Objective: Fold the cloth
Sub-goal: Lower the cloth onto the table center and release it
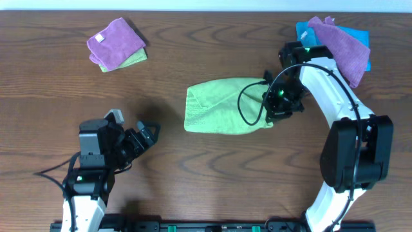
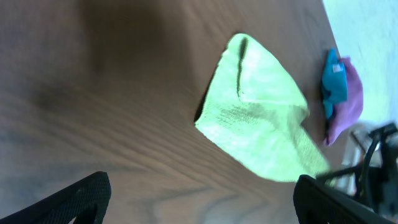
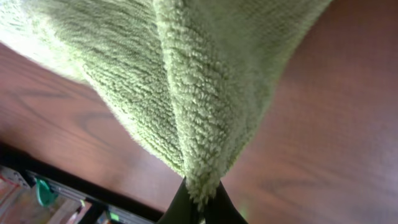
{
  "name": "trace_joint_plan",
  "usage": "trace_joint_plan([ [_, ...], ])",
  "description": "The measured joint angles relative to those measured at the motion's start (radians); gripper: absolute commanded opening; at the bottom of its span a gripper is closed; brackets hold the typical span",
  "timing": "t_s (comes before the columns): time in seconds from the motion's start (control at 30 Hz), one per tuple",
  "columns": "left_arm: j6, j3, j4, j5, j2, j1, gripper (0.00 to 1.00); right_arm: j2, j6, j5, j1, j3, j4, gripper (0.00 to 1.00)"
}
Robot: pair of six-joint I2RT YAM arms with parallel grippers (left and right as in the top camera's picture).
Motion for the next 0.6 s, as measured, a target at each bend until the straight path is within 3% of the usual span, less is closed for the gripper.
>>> trace_joint_plan([
  [0.2,-0.126,0.0,0.076,0.07,0.071,0.0,0.95,-0.03,0.048,0.002,0.0,0.0,-0.009,0.02],
  [0.43,-0.212,0.0,0.102,0.126,0.121,0.0,0.95,-0.19,0.196,0.018,-0.011,-0.001,-0.064,0.02],
  [0.57,-0.229,0.0,0.111,0.135,0.124,0.0,0.95,-0.289,0.277,0.078,-0.018,-0.001,-0.05,0.25],
  [0.6,-0.232,0.0,0.116,0.137,0.124,0.0,0.95,-0.302,0.288,0.098,-0.018,-0.001,-0.052,0.38],
])
